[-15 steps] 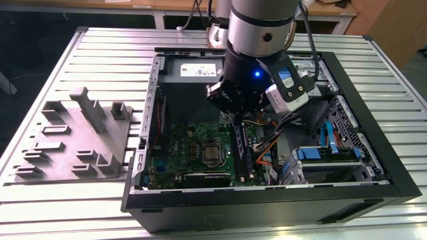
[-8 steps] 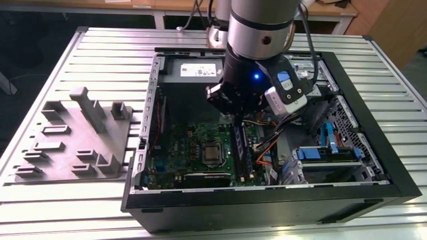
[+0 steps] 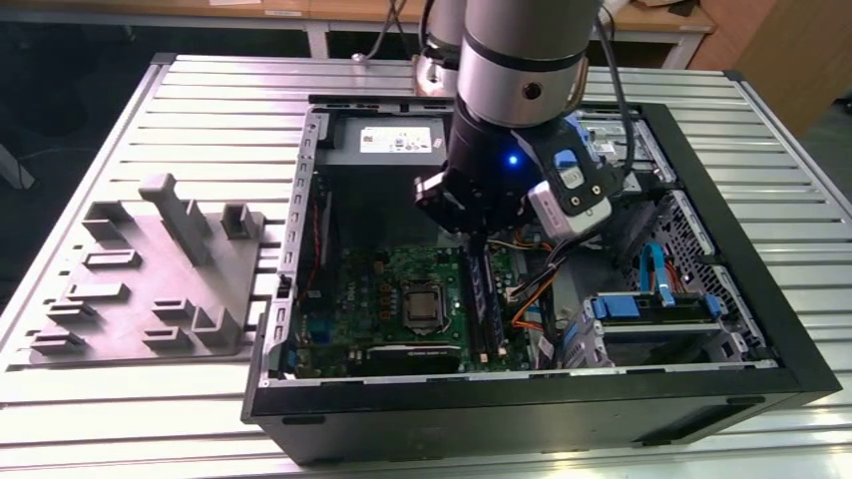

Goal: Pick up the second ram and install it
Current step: 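Insert the second ram into the second slot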

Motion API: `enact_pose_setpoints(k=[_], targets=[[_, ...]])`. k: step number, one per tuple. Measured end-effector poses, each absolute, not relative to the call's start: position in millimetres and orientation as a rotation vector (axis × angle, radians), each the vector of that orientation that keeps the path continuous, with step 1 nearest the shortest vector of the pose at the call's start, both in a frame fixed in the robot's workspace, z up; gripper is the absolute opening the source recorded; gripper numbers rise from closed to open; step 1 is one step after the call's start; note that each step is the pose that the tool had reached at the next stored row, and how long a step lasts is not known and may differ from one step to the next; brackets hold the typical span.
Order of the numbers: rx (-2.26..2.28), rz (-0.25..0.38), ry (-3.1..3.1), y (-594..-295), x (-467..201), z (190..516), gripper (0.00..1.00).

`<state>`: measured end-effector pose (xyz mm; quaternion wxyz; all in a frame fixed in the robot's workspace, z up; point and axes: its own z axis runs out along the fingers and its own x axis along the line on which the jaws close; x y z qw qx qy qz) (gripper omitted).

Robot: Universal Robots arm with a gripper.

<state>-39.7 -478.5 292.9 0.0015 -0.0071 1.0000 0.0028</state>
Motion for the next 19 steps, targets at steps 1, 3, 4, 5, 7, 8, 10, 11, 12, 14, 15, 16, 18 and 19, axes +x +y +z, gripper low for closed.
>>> enact_pose_setpoints(k=[1, 3, 4, 5, 7, 8, 10, 11, 12, 14, 15, 16, 18, 19], targets=[[-0.017, 0.009, 3.139, -478.5, -38.9, 292.3, 0.11], [-0.007, 0.009, 3.139, -478.5, -37.5, 290.8, 0.11], [-0.002, 0.009, 3.139, -478.5, -36.9, 289.8, 0.11], [0.002, 0.008, 3.139, -478.5, -36.3, 288.4, 0.11], [0.006, 0.009, 3.138, -478.5, -36.2, 284.8, 0.11], [0.006, 0.009, 3.138, -478.5, -36.2, 283.0, 0.11], [0.007, 0.009, 3.137, -478.5, -35.2, 279.8, 0.11], [0.008, 0.009, 3.137, -478.5, -33.9, 278.8, 0.11], [0.009, 0.009, 3.137, -478.5, -32.4, 278.0, 0.11], [0.011, 0.008, 3.137, -478.5, -29.5, 276.9, 0.11], [0.011, 0.008, 3.137, -478.5, -28.1, 276.5, 0.11], [0.011, 0.009, 3.137, -478.6, -27.8, 275.9, 0.11], [0.011, 0.009, 3.137, -480.3, -27.7, 274.5, 0.11], [0.011, 0.009, 3.137, -481.5, -27.6, 273.7, 0.11]])
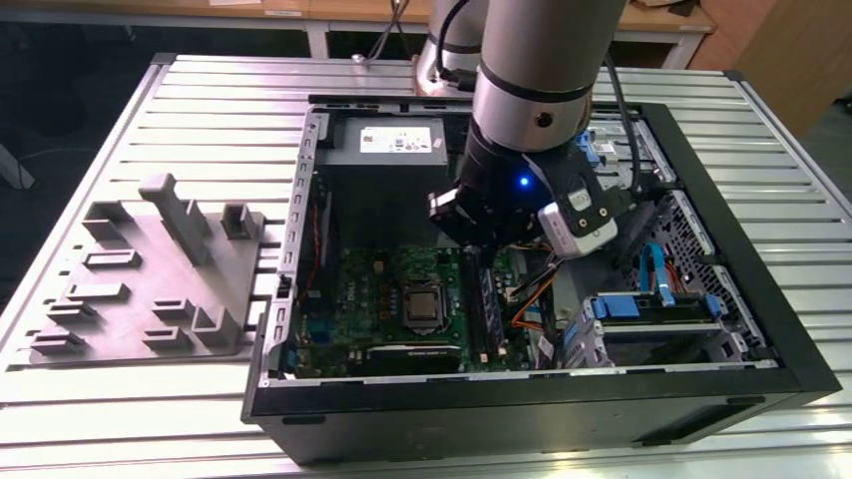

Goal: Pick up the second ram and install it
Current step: 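Insert the second ram into the second slot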

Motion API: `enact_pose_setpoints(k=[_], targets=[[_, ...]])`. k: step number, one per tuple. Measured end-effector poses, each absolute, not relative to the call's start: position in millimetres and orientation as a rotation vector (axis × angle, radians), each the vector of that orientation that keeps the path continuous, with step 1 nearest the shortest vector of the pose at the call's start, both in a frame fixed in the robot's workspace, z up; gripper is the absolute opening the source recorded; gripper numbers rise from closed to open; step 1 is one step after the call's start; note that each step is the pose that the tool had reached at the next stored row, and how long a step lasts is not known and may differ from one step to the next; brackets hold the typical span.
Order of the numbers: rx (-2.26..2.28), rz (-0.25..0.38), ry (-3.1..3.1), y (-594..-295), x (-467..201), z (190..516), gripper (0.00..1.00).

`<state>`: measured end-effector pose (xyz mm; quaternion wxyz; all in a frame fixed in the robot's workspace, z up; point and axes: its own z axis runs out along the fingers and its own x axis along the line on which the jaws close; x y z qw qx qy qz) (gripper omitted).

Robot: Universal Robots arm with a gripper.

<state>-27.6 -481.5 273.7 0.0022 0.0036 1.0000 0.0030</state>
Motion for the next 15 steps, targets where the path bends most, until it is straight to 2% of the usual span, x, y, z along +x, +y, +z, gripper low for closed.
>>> enact_pose_setpoints(k=[15], targets=[[0.011, 0.013, 3.137, -490.0, -22.5, 266.4, 0.11]])
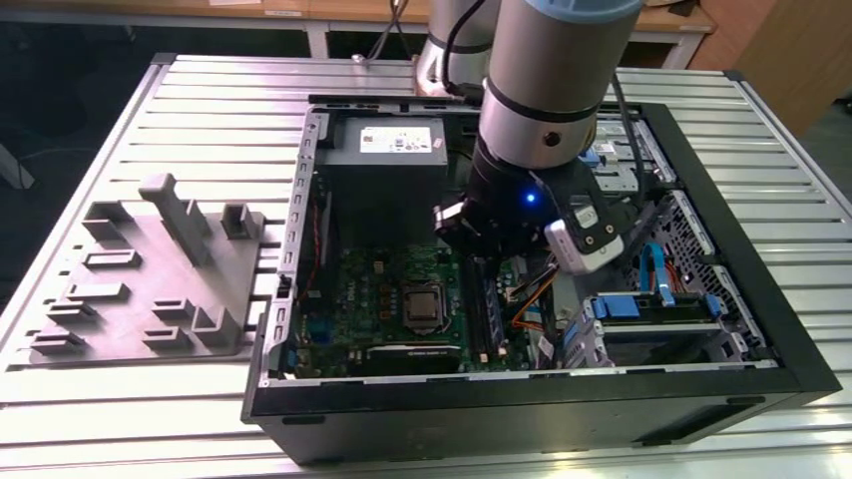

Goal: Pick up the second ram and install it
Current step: 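Insert the second ram into the second slot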

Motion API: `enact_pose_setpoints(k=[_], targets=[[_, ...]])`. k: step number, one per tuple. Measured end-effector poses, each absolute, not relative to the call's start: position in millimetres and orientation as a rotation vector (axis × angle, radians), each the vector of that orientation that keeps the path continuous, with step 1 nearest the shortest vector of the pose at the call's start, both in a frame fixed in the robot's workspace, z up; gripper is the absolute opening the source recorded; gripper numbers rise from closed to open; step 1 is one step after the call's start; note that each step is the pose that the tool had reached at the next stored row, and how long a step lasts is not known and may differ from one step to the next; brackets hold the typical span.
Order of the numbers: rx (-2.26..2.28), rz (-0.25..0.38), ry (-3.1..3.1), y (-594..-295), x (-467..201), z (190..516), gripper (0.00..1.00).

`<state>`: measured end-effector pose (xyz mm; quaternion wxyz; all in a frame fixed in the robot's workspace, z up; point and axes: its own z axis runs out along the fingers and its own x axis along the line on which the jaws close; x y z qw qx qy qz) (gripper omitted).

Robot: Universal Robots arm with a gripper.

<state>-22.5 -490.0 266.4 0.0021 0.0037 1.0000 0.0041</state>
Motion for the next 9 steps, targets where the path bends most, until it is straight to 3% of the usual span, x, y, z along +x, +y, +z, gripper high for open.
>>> enact_pose_setpoints(k=[9], targets=[[0.011, 0.013, 3.137, -490.1, -22.4, 261.0, 0.11]])
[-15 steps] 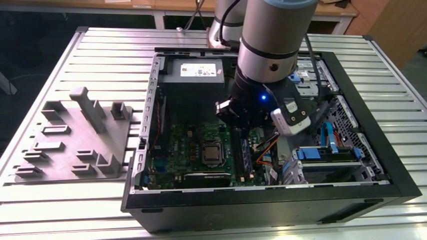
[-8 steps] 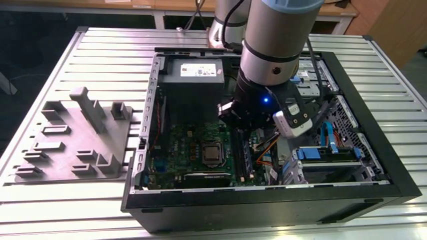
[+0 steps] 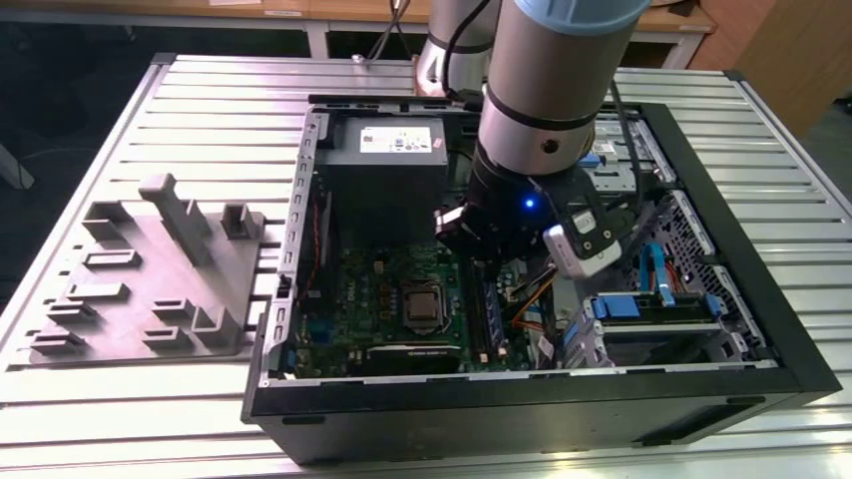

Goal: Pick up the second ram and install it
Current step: 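Insert the second ram into the second slot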

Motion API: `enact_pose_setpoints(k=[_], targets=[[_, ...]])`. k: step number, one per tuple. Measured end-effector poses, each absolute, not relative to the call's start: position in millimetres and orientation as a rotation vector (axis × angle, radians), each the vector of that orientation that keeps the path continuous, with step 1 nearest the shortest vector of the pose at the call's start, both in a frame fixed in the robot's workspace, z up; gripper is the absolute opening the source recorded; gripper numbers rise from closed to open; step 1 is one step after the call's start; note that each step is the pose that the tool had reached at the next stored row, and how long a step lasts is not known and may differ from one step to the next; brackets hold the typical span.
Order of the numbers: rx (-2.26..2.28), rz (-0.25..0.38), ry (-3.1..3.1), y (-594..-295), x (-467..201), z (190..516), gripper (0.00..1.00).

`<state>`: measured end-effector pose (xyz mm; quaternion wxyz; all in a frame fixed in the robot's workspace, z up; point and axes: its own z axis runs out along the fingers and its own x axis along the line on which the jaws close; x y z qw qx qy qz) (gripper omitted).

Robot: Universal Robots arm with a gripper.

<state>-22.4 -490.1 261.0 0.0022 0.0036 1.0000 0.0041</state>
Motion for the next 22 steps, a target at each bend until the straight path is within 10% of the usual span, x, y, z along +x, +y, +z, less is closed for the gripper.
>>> enact_pose_setpoints(k=[22], targets=[[0.011, 0.022, 3.136, -485.5, -25.6, 240.3, 0.11]])
